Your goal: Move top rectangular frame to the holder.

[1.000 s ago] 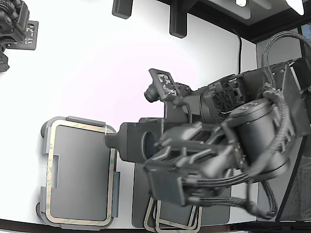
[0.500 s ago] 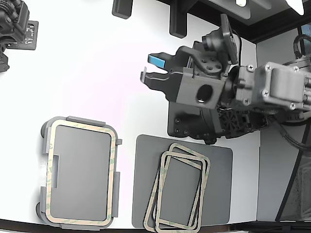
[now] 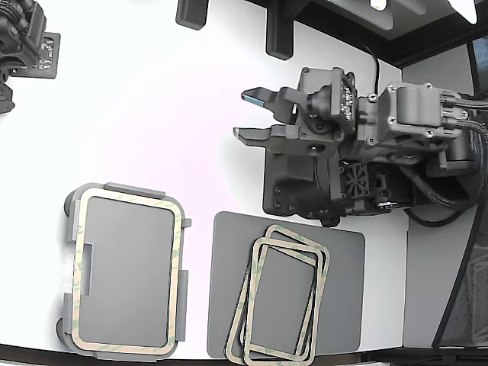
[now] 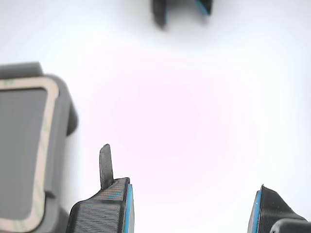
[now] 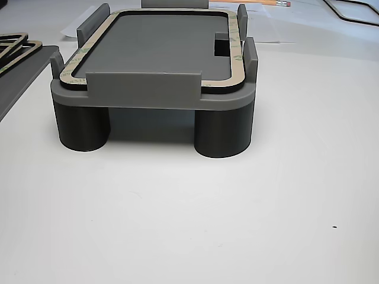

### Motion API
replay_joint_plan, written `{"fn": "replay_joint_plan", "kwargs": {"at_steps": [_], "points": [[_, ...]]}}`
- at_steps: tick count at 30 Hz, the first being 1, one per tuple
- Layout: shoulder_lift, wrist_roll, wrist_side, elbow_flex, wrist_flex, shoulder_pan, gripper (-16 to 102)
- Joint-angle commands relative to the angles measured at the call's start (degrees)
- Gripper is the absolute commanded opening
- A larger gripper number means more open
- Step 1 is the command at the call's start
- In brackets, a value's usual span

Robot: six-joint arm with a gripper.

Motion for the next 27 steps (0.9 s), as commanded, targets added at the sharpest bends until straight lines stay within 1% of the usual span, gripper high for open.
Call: {"fn": "replay_joint_plan", "kwargs": {"at_steps": [1,5,6,7,9,12,27], "points": [[1.3,1.1,0.5,0.0,-0.4,-1.5,100],[1.3,2.0,-0.7,2.0,0.3,-4.6,100],[1.3,2.6,0.3,2.6,-1.1,-4.6,100],[1.3,2.4,0.2,2.7,-1.5,-4.6,100],[1.3,1.7,-0.7,2.7,-1.5,-4.6,100],[1.3,2.2,0.3,2.7,-1.5,-4.6,100],[1.3,2.1,0.3,2.7,-1.7,-4.6,100]]}}
